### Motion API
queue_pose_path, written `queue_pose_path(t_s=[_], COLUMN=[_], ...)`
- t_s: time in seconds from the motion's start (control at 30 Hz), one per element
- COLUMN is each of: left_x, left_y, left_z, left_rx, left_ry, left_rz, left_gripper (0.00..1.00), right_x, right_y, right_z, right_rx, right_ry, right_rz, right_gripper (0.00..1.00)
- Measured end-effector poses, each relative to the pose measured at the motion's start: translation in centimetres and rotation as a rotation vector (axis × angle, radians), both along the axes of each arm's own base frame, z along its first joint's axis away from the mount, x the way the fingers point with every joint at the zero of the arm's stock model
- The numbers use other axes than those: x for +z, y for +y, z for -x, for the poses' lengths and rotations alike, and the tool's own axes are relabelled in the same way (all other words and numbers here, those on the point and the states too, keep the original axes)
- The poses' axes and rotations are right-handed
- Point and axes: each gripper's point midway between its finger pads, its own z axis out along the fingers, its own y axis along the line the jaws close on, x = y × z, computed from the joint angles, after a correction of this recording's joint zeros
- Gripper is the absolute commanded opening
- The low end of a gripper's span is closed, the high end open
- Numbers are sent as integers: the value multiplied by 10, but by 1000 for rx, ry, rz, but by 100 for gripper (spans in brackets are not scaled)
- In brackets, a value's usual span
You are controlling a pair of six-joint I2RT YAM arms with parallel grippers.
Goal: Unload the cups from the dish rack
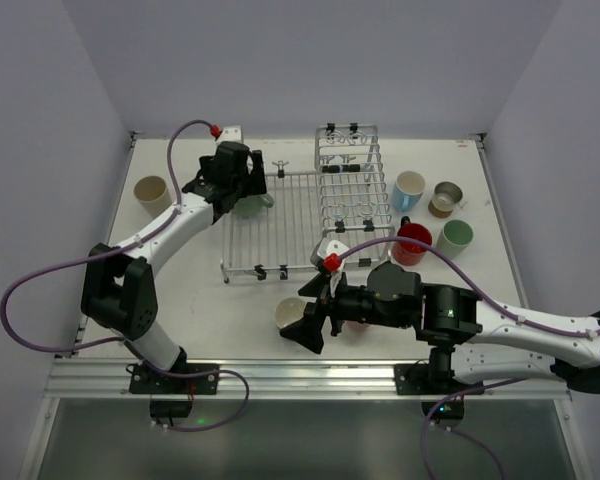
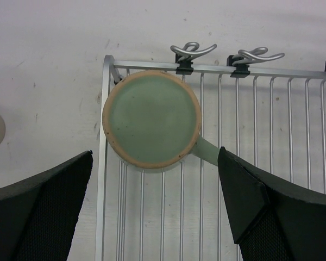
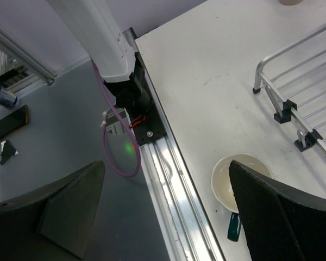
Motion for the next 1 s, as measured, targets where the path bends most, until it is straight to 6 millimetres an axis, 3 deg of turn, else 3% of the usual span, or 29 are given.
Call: queue_pose_path(t_s=[0.43,0.7,0.87,1.0], left_x=[-14,-20,-25,-26], left_y=[0,-2,-1,0], left_z=[-27,-35,-39,-42], left_rx=[29,30,35,38], left_ry=[-4,-17,-15,-23], left_rz=[-57,-59,-59,-57], left_gripper=[100,100,100,93], right_x=[5,-10,-9,-13], right_y=[7,9,11,13], right_z=[10,14,16,19], right_rx=[61,86,92,108], right_ry=[10,25,28,46], right_rz=[-31,-19,-34,-44], right_gripper=[99,99,99,99])
